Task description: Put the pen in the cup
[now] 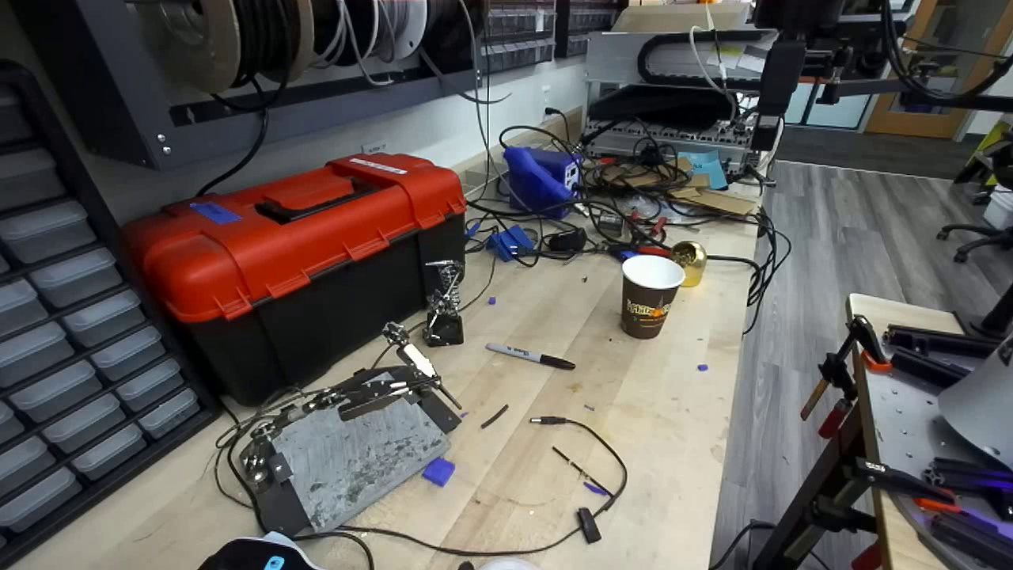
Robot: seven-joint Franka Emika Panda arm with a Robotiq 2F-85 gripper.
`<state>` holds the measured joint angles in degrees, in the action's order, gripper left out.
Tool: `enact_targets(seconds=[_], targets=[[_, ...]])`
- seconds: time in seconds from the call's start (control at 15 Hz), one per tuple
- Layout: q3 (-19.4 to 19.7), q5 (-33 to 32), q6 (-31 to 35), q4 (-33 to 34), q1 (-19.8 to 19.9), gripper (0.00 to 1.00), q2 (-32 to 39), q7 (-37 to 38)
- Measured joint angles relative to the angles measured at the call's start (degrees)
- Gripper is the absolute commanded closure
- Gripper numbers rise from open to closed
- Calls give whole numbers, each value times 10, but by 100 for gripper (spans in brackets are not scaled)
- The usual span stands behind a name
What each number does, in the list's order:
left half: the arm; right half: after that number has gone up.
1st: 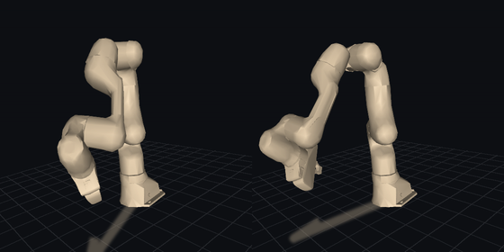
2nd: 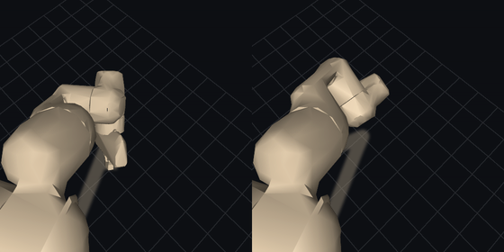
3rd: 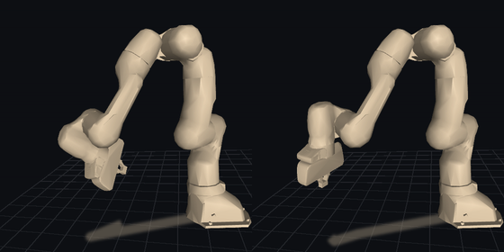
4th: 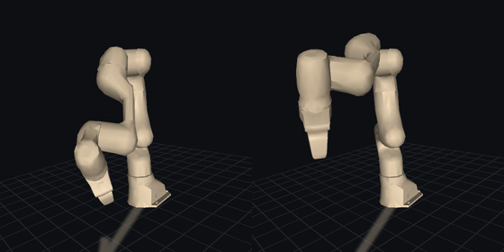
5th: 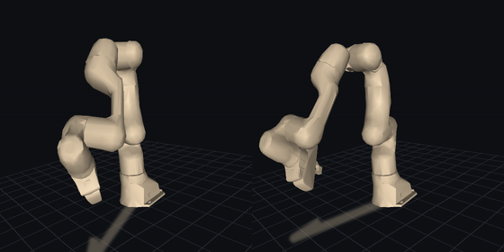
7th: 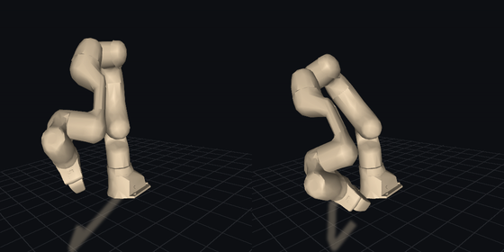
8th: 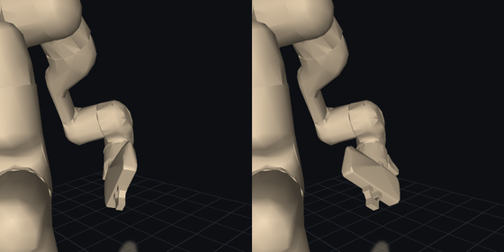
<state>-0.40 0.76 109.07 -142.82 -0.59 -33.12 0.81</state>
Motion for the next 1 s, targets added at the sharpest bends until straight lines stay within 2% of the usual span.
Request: enact_targets(seconds=[0.6,1.0], targets=[[0,0,1,7,0,0,1,0],[-16,1,1,57,-2,0,14,4]])
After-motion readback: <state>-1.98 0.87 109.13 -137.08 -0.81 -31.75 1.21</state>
